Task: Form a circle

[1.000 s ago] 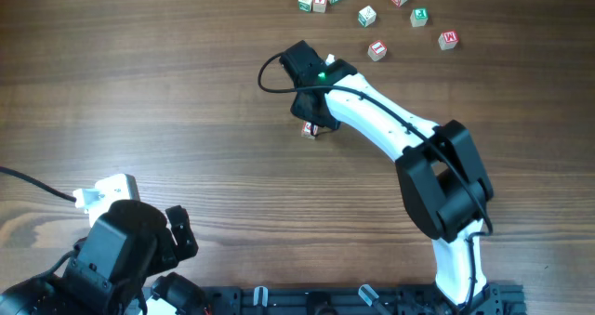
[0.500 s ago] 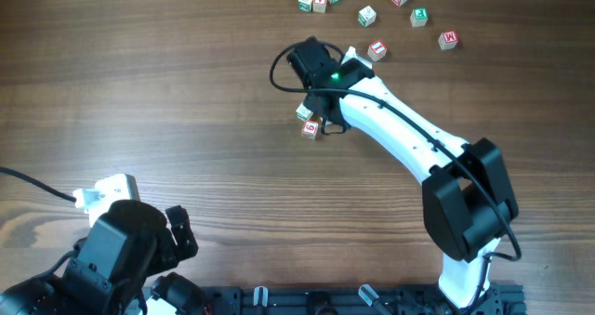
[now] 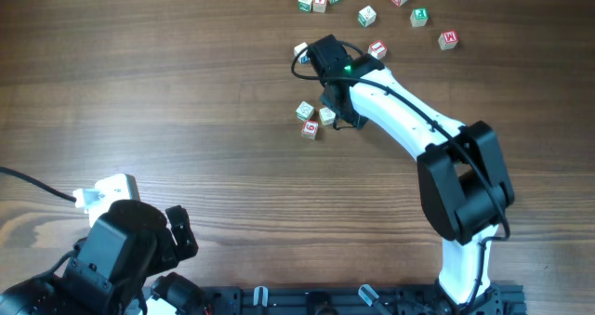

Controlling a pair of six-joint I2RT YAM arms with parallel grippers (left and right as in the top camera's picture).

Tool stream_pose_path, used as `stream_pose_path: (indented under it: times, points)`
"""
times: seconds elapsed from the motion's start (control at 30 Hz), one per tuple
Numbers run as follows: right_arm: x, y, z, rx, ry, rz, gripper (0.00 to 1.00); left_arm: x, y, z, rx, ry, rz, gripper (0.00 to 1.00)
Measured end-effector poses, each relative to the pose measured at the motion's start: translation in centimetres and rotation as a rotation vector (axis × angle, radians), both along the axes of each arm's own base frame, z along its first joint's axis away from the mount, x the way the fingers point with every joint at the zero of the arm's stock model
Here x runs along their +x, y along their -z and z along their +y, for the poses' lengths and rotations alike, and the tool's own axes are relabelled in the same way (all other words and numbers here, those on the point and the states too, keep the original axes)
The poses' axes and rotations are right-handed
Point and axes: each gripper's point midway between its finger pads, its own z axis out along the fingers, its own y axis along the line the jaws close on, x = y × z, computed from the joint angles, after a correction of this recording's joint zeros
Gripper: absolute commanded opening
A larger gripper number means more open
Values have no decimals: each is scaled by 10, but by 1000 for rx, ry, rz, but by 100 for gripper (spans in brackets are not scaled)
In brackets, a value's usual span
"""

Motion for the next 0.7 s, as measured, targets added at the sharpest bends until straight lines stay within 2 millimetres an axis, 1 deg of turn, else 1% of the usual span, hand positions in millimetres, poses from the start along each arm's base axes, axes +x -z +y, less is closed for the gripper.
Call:
stream_pose_path:
  times: [0.17,0.3,0.37,0.5,0.7]
  points:
    - [0,4,12,36,-23,4,5,0,0,0,0,0,0,100]
    - [0,16,16,47,-42,27,4,0,0,0,0,0,0,100]
    - [-1,19,16,43,-43,34,5,0,0,0,0,0,0,100]
    - [-1,19,14,42,-42,35,5,0,0,0,0,0,0,100]
    - [6,19,3,41,-9,26,5,0,0,0,0,0,0,100]
